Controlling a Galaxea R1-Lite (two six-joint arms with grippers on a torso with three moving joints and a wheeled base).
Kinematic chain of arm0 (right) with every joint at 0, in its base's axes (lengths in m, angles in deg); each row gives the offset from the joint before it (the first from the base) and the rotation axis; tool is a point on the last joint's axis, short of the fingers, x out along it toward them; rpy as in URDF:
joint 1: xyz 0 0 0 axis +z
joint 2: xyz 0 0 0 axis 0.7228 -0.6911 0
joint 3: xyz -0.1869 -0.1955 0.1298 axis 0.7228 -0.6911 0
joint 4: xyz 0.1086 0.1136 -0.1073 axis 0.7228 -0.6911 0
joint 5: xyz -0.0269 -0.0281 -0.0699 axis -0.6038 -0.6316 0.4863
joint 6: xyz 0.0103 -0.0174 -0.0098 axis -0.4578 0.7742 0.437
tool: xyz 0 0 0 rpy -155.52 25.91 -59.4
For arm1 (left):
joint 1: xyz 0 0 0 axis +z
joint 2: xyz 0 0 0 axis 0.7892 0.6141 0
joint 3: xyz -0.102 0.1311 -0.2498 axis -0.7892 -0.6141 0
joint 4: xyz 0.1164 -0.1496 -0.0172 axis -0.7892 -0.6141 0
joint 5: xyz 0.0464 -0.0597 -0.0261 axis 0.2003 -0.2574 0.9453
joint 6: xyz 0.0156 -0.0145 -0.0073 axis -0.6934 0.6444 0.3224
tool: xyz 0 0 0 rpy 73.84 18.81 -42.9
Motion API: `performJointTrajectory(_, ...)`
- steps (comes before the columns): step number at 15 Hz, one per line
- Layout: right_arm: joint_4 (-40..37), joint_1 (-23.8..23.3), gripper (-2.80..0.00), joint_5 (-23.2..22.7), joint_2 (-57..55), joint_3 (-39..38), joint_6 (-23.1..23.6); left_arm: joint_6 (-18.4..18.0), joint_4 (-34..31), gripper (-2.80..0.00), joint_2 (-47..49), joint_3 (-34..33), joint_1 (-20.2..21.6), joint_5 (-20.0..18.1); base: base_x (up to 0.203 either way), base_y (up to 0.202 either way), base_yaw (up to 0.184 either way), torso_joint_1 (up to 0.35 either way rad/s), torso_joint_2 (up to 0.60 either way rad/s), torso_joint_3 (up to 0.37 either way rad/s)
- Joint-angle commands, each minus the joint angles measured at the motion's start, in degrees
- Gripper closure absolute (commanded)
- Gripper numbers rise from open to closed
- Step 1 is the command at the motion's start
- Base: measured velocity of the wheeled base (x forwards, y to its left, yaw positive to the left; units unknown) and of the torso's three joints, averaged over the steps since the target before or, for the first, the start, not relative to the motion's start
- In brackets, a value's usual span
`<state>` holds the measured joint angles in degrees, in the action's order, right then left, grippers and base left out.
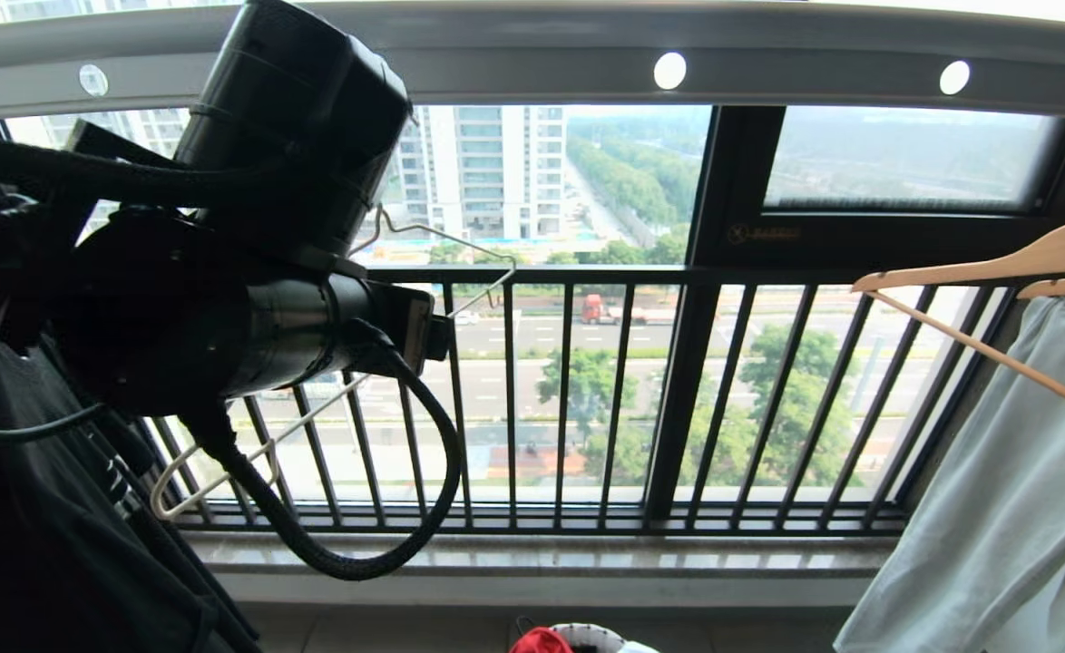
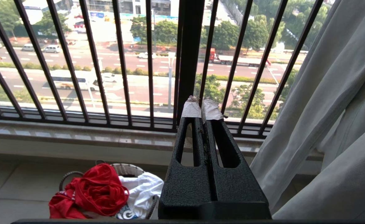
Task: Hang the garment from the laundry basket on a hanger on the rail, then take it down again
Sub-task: Pick up the clothes rack on the clothesline
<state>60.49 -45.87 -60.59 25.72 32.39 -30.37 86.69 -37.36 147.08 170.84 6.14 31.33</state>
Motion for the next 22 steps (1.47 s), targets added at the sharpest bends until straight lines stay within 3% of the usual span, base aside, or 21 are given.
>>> performJointTrajectory(1,-0.03,0.02,0.0,-0.02,-0.07,0.0,0.04,0.33,0.06,-2.8,2.03,1.82,0.09,-1.11,0.0,0.0,0.0,0.0,0.0,0.0)
performJointTrajectory(22,-0.03,0.02,0.0,-0.02,-0.07,0.0,0.04,0.41,0.06,-2.8,1.5,1.57,0.18,-1.19,0.0,0.0,0.0,0.0,0.0,0.0)
